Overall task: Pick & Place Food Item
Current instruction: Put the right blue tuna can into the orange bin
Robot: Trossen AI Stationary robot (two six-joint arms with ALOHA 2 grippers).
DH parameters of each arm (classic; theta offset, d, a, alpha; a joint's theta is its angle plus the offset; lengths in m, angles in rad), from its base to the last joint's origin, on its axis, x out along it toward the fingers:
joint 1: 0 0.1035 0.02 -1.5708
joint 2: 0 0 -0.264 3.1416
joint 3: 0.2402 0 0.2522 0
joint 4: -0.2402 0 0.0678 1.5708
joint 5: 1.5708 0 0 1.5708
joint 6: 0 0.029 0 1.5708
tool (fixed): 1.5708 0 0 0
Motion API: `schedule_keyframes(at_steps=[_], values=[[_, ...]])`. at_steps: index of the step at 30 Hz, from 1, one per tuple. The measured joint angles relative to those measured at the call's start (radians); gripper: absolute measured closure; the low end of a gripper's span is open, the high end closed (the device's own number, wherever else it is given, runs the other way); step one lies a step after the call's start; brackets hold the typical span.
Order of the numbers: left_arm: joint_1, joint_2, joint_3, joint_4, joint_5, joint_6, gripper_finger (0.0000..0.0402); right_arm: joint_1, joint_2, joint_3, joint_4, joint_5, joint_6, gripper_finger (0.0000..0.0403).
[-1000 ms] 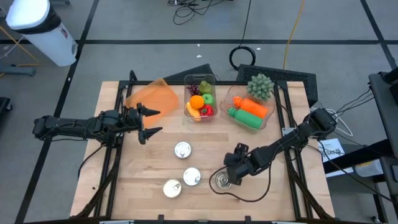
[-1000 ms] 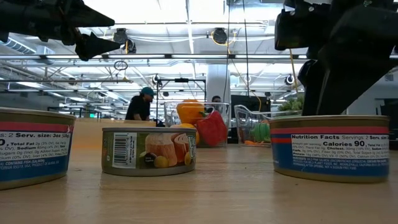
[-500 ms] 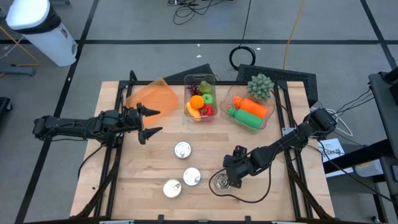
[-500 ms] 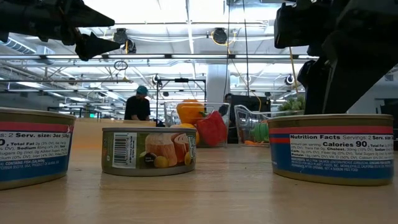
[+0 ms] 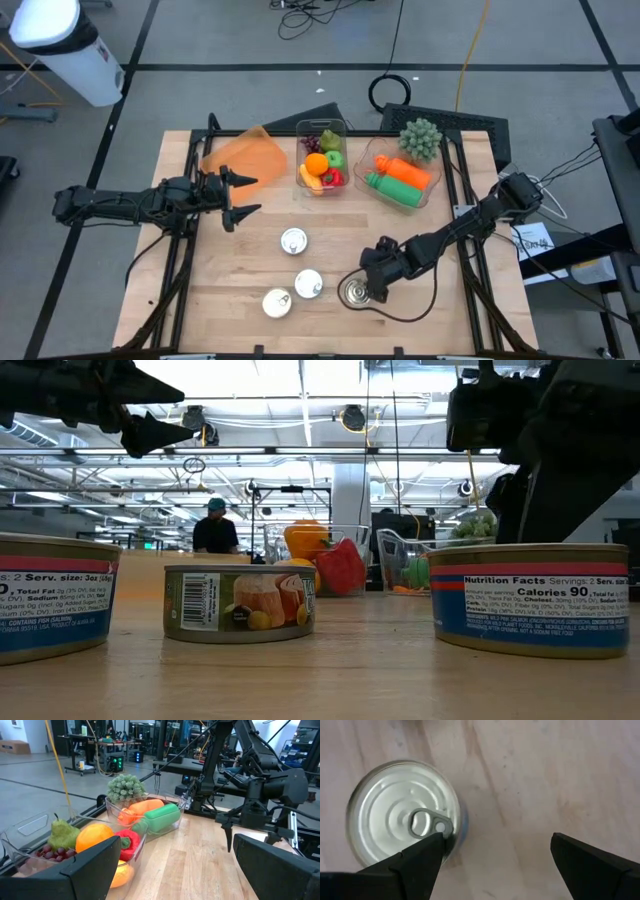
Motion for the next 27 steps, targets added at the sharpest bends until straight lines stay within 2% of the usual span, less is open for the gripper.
schedule_keyframes(at_steps=[14, 27], values=[[0.0, 0.0, 0.0, -0.002, 0.0, 0.0, 0.0007, 0.001, -0.035, -0.009, -0.034, 0.198, -0.02, 0.0055], [0.0, 0.0, 0.0, -0.004, 0.0, 0.002, 0.0007, 0.0, -0.035, -0.009, -0.091, 0.317, -0.029, 0.0055]])
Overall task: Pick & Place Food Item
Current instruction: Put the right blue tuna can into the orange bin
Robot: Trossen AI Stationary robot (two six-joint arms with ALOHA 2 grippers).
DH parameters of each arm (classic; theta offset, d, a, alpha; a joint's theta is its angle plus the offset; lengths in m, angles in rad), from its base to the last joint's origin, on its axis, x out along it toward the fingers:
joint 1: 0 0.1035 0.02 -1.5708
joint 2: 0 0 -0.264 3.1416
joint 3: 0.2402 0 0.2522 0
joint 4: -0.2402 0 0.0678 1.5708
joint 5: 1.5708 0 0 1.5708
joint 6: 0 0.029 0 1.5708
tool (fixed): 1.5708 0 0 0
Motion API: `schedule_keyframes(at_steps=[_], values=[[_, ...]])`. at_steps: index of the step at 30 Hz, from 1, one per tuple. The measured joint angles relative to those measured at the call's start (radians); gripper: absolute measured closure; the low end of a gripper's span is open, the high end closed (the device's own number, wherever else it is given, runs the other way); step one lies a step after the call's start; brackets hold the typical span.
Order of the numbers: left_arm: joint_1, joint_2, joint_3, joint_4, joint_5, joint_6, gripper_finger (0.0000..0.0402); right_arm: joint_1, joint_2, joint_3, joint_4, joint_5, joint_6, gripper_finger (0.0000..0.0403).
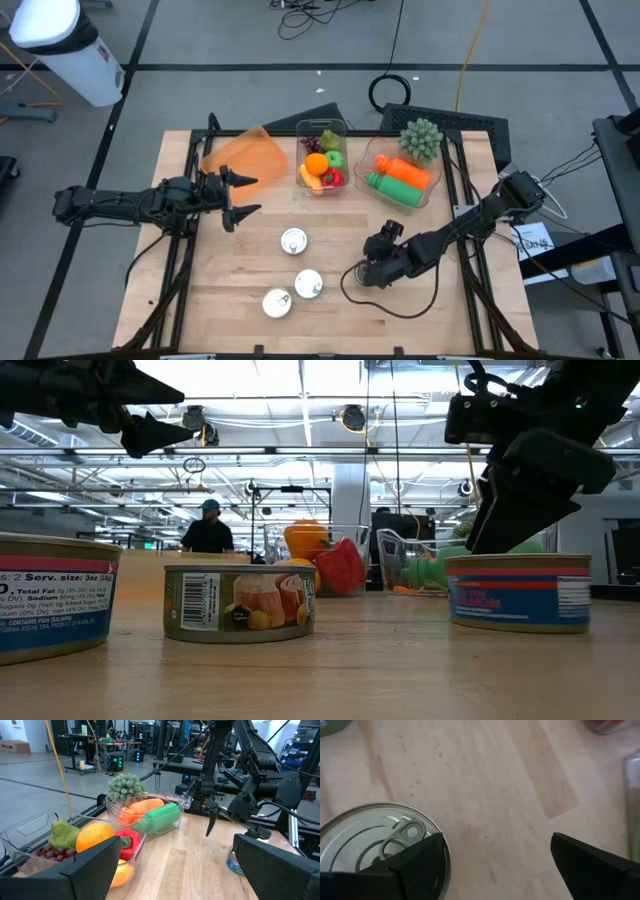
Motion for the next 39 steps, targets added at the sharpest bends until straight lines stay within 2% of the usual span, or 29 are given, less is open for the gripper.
schedule_keyframes(at_steps=[12, 17, 25, 27, 31, 35, 37, 39], values=[[0.0, 0.0, 0.0, -0.001, 0.0, 0.001, 0.0007, -0.006, 0.0, -0.001, 0.001, 0.147, -0.011, 0.0055], [0.0, 0.0, 0.0, -0.002, 0.0, 0.002, 0.0007, -0.006, -0.033, -0.001, 0.02, 0.168, -0.054, 0.0055], [0.0, 0.0, 0.0, 0.009, 0.001, -0.002, 0.0007, 0.009, -0.213, 0.0, 0.003, 0.064, -0.084, 0.0055], [0.0, 0.0, 0.0, 0.013, 0.001, -0.007, 0.0007, 0.027, -0.266, 0.0, -0.026, 0.08, -0.097, 0.0055], [0.0, 0.0, 0.0, 0.016, 0.001, -0.008, 0.0007, 0.081, -0.392, -0.046, -0.035, 0.179, -0.113, 0.0055], [0.0, 0.006, 0.0, 0.037, 0.002, -0.026, 0.0007, 0.127, -0.504, -0.173, 0.107, 0.189, -0.107, 0.0055], [0.0, 0.022, 0.0, 0.065, 0.002, -0.024, 0.0007, 0.136, -0.541, -0.259, 0.258, 0.104, -0.136, 0.0055], [0.0, 0.048, 0.0, 0.105, 0.002, -0.03, 0.0007, 0.138, -0.554, -0.345, 0.435, -0.025, -0.194, 0.0055]])
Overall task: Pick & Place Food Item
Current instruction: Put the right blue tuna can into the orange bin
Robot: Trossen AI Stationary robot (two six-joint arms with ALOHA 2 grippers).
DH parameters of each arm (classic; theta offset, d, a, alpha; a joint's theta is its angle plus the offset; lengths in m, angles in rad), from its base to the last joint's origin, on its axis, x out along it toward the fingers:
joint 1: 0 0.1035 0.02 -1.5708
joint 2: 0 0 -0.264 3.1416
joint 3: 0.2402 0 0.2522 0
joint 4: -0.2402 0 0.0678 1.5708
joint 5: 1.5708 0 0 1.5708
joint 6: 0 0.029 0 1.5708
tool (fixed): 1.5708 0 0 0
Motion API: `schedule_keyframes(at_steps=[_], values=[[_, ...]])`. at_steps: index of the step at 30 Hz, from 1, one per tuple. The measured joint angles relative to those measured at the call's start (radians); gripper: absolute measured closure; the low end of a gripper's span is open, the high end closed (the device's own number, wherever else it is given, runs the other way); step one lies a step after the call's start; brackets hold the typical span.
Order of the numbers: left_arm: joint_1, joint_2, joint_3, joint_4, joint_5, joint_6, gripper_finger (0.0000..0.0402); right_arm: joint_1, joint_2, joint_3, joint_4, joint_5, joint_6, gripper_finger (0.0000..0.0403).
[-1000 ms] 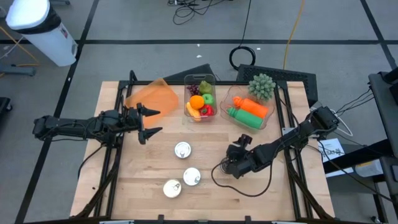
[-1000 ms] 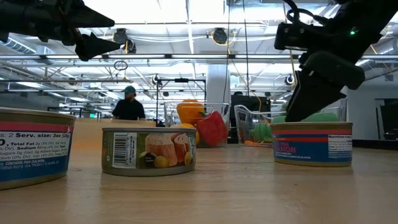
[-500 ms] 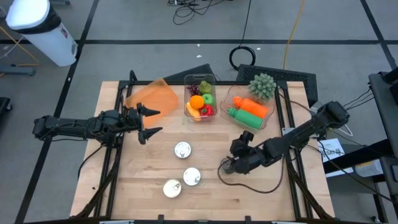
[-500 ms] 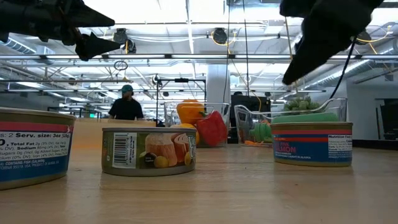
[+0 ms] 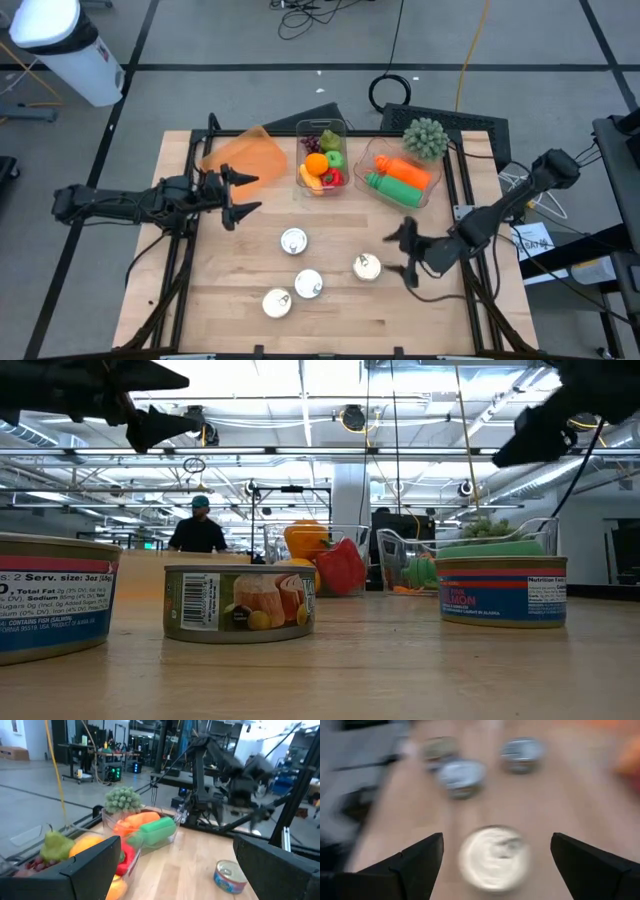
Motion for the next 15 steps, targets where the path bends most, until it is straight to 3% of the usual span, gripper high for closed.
schedule_keyframes(at_steps=[3, 5, 15], values=[[-0.004, 0.072, 0.0, 0.068, 0.0, -0.069, 0.0007, 0.001, 0.013, -0.114, 0.264, -0.154, -0.095, 0.0055], [-0.012, 0.135, 0.0, 0.127, 0.001, -0.106, 0.0007, 0.002, 0.031, -0.165, 0.365, -0.191, -0.139, 0.0055], [-0.1, 0.61, 0.008, 0.454, 0.007, -0.298, 0.0007, -0.002, 0.143, -0.223, 0.37, -0.111, -0.155, 0.0055]])
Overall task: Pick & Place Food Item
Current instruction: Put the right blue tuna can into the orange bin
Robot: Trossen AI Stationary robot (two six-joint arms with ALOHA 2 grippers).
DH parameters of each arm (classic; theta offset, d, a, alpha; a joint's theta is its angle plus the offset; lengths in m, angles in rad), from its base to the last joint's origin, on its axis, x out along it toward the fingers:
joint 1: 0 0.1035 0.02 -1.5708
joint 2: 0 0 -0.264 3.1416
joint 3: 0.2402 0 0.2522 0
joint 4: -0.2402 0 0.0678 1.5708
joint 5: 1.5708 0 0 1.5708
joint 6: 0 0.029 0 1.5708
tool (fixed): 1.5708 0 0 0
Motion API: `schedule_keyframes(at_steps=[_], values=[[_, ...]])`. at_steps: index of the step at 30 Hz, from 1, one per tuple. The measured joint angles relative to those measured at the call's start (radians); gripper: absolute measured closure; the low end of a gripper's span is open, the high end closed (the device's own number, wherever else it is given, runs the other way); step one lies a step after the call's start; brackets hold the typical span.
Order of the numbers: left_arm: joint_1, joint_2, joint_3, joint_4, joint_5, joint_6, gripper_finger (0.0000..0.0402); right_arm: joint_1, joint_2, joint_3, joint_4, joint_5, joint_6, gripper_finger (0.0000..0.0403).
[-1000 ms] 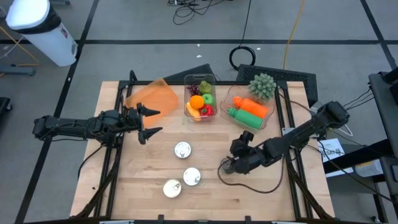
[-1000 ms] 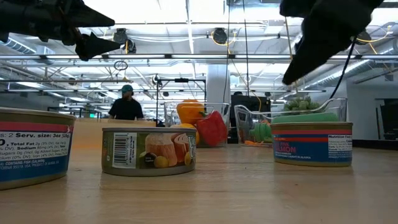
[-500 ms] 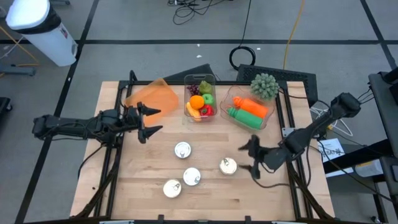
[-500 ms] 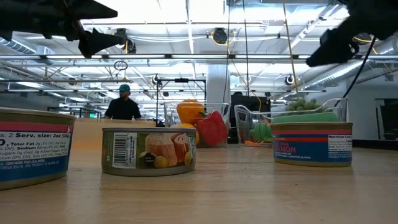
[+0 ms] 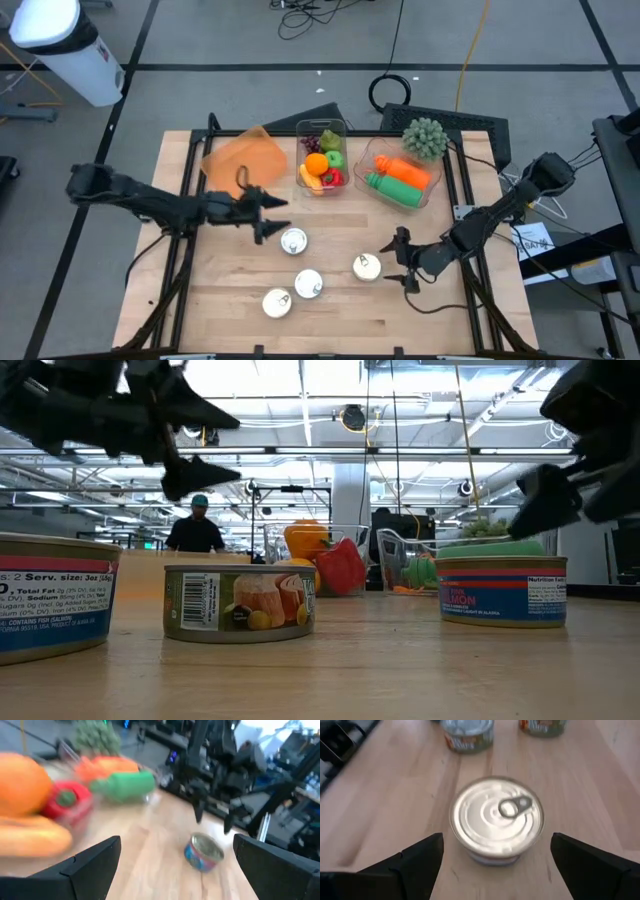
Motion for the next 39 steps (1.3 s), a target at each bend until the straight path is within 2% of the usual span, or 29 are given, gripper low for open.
schedule_keyframes(at_steps=[5, 9, 13, 16, 20, 25, 32, 39], values=[[-0.056, 0.306, 0.071, 0.18, -0.001, -0.05, 0.0007, 0.0, 0.075, 0.0, 0.0, 0.0, 0.007, 0.0055], [-0.101, 0.527, 0.226, 0.209, 0.008, -0.018, 0.0007, 0.0, 0.129, 0.0, 0.0, -0.001, 0.035, 0.0055], [-0.134, 0.7, 0.416, 0.167, 0.11, 0.045, 0.0007, 0.0, 0.165, 0.0, 0.0, -0.022, 0.088, 0.0055], [-0.149, 0.792, 0.553, 0.08, 0.218, 0.083, 0.0007, 0.0, 0.173, 0.0, 0.006, -0.108, 0.139, 0.0055], [-0.158, 0.873, 0.699, -0.069, 0.28, 0.127, 0.0007, 0.0, 0.173, 0.0, 0.05, -0.184, 0.164, 0.0055], [-0.158, 0.951, 0.83, -0.186, 0.247, 0.14, 0.0007, 0.0, 0.173, 0.0, 0.108, -0.19, 0.117, 0.0055], [-0.113, 0.974, 1.0, -0.535, 0.196, -0.056, 0.0007, 0.001, 0.173, 0.0, 0.112, -0.19, 0.139, 0.0055], [-0.099, 0.975, 1.085, -0.762, -0.011, -0.065, 0.0007, 0.001, 0.173, 0.0, 0.112, -0.19, 0.139, 0.0055]])
